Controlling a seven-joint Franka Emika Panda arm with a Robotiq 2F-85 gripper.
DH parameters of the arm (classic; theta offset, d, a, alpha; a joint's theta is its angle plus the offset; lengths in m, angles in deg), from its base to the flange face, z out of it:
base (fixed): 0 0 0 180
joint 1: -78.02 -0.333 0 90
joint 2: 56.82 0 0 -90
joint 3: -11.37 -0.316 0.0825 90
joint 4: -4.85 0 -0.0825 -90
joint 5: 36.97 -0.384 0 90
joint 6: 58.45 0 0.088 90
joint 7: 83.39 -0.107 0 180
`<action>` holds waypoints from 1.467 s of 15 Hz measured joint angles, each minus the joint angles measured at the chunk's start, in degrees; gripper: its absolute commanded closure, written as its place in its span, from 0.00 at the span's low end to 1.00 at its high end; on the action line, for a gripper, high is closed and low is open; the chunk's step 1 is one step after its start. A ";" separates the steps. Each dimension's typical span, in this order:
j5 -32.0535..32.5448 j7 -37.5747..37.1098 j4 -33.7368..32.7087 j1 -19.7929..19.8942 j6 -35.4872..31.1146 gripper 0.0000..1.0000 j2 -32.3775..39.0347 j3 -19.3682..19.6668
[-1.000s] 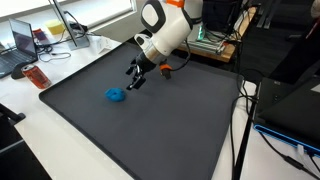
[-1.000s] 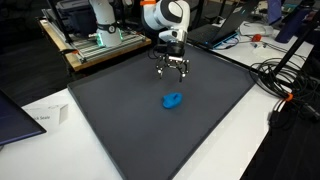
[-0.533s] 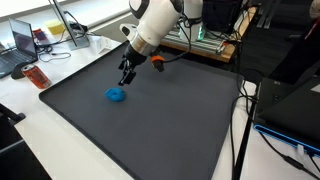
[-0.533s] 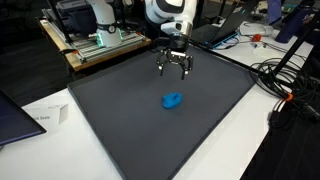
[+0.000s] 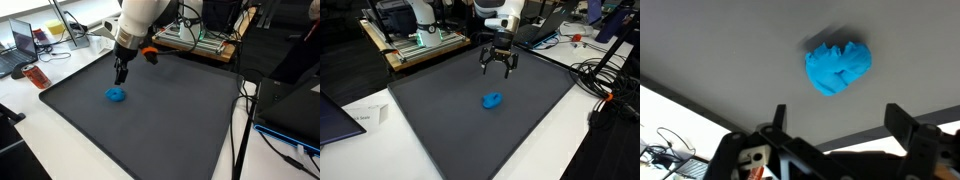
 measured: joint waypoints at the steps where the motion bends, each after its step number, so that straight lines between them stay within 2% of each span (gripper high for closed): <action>1: -2.76 2.68 -0.90 0.20 0.82 0.00 0.05 -0.16; 11: -26.33 23.79 -16.06 1.35 13.80 0.00 5.73 1.43; 22: -43.06 39.19 -34.08 5.32 27.74 0.00 15.90 2.03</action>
